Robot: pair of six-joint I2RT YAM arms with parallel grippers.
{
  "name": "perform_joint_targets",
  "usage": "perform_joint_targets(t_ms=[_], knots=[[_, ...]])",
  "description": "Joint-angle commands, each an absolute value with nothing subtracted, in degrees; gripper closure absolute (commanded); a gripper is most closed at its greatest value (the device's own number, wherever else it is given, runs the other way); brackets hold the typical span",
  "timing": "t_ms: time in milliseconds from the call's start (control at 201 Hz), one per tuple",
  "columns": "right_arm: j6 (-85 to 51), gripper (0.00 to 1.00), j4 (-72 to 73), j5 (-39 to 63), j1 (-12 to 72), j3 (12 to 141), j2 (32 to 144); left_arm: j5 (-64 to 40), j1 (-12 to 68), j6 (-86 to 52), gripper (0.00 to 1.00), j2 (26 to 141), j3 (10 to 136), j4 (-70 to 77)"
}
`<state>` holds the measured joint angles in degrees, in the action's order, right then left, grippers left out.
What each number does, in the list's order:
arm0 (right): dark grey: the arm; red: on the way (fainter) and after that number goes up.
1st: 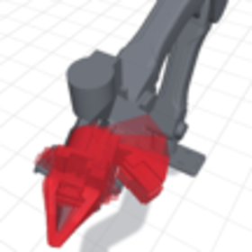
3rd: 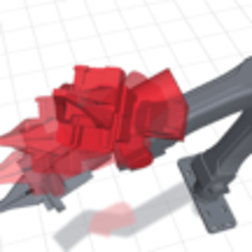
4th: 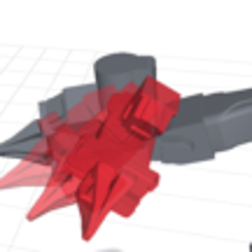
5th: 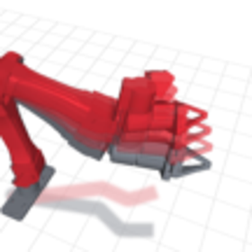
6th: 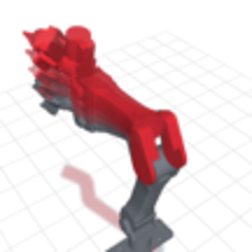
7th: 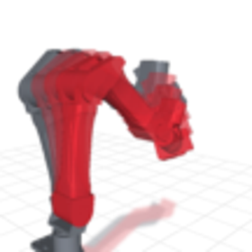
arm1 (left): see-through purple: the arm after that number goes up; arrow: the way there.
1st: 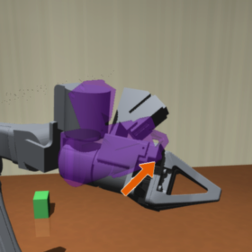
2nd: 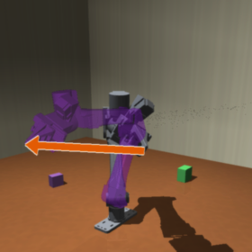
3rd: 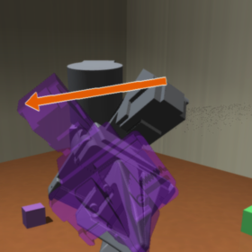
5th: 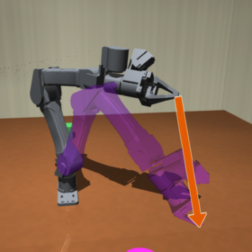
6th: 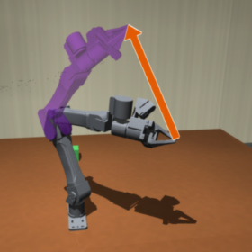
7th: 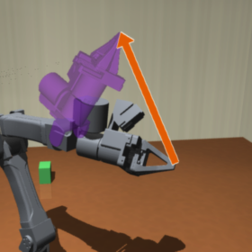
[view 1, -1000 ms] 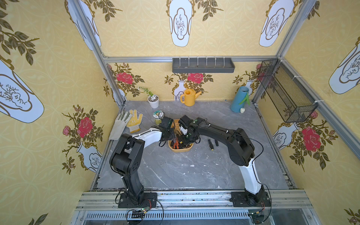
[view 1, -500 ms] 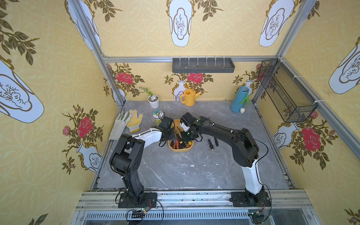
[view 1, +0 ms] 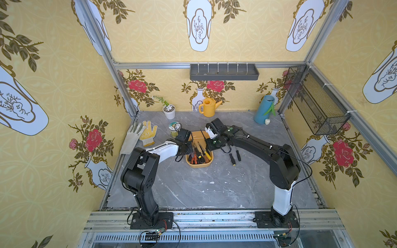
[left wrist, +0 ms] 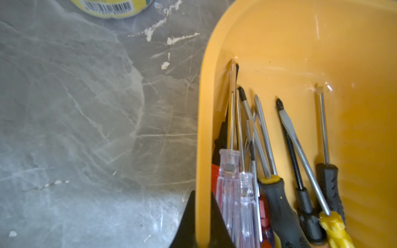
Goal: Take out the screwdriver from the storage box
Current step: Pick up the screwdriver from the storage box, then place the screwdriver at the center of the board.
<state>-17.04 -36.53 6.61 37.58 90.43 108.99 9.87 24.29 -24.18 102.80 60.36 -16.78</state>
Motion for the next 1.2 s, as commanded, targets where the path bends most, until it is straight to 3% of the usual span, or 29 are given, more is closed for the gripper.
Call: perform_joint_targets(t_ms=[0,433,1200], knots=[[-15.95,1.00,-35.95,4.52,35.78,88.92,106.83,7.21,24.43,-23.75,1.00,104.33,59.41,-23.57],[-14.85,1.00,-39.09,-2.27,27.35,76.42,98.46,6.94,24.43,-23.56,1.00,104.00,60.56,-24.43],[-13.73,1.00,-40.15,-4.08,25.58,72.51,106.76,7.52,24.43,-23.92,1.00,103.63,60.06,-25.14]])
